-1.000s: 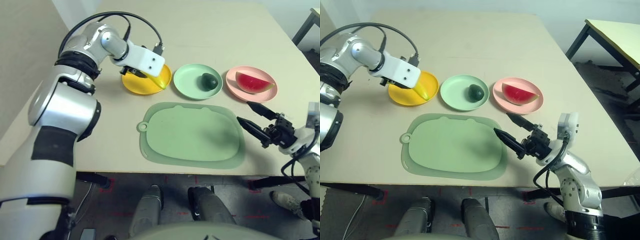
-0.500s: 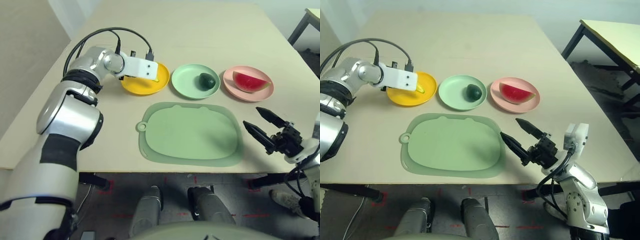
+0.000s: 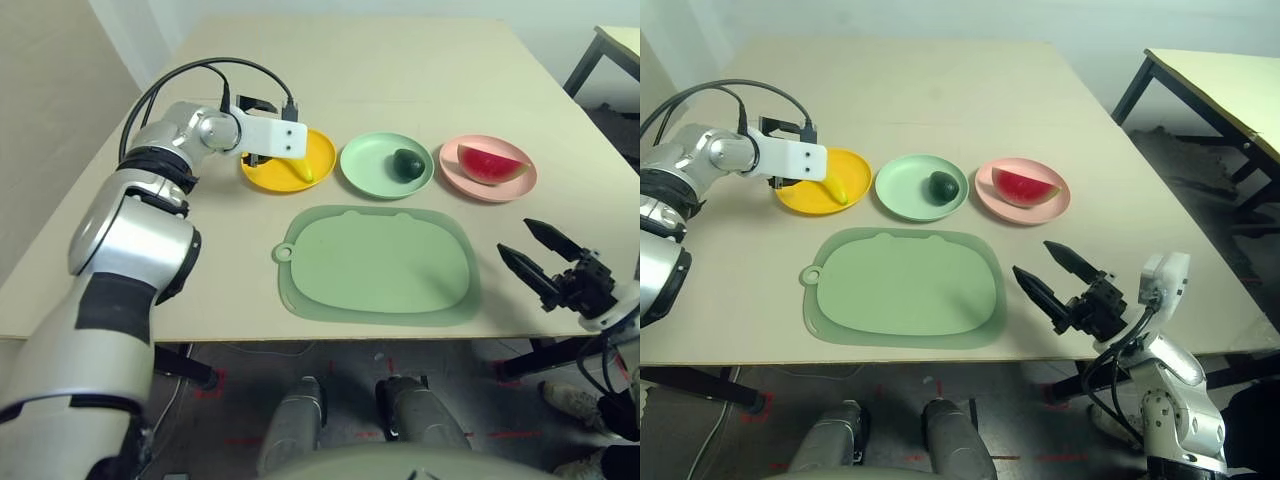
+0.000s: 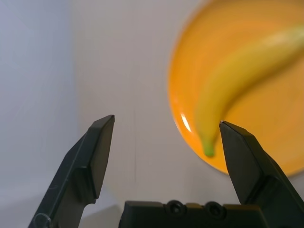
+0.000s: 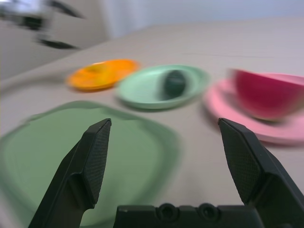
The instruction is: Place the fruits into color-matched plates.
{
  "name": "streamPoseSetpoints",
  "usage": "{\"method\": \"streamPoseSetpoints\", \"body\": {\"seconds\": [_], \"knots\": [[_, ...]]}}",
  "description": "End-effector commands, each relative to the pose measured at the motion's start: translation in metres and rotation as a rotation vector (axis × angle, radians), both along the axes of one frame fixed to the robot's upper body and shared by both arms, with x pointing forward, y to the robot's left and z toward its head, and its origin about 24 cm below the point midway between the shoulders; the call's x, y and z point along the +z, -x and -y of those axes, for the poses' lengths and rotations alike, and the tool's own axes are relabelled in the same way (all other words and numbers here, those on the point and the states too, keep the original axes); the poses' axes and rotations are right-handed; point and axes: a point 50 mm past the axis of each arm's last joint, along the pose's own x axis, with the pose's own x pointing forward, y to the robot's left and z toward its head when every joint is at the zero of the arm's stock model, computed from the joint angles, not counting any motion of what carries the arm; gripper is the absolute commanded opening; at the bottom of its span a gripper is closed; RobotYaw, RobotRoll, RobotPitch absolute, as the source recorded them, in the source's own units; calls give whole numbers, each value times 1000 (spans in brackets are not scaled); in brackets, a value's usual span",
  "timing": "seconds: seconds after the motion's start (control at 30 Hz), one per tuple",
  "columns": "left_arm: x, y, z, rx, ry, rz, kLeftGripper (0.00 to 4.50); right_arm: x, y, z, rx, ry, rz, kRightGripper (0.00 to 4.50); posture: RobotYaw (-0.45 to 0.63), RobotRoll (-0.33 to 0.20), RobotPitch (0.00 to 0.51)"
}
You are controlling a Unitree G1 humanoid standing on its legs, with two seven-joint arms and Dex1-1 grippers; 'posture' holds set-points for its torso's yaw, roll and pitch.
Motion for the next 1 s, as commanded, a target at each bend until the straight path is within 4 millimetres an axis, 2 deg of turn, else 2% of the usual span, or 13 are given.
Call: {"method": "streamPoseSetpoints", "body": {"seconds": [0.03, 0.17, 0.27, 0.4, 0.5, 0.63, 0.8, 1.0], "knots": [[2, 8, -23, 35, 237, 13, 4493, -4, -7, 33, -212, -7, 9, 4500, -150, 0, 63], [-21, 23, -61, 129, 649, 45, 4493, -19, -10, 57, -345, 53, -23, 4500, -104, 0, 63], [-61, 39, -79, 176, 986, 56, 4493, -30, -18, 74, -483, 35, -13, 4500, -46, 0, 63], [-118, 65, -72, 221, 1148, 41, 4493, -43, -32, 75, -544, 34, -18, 4500, 35, 0, 54], [-142, 82, -71, 297, 1253, 51, 4493, -44, -41, 72, -533, 52, -23, 4500, 78, 0, 53], [-151, 91, -62, 332, 1216, 8, 4493, -50, -47, 74, -572, 26, -65, 4500, 111, 0, 70], [-149, 95, -67, 385, 1261, 4, 4493, -54, -55, 63, -554, 21, -67, 4500, 143, 0, 115], [-152, 103, -66, 414, 1253, -31, 4493, -48, -50, 73, -579, 2, -55, 4500, 116, 0, 134]]}}
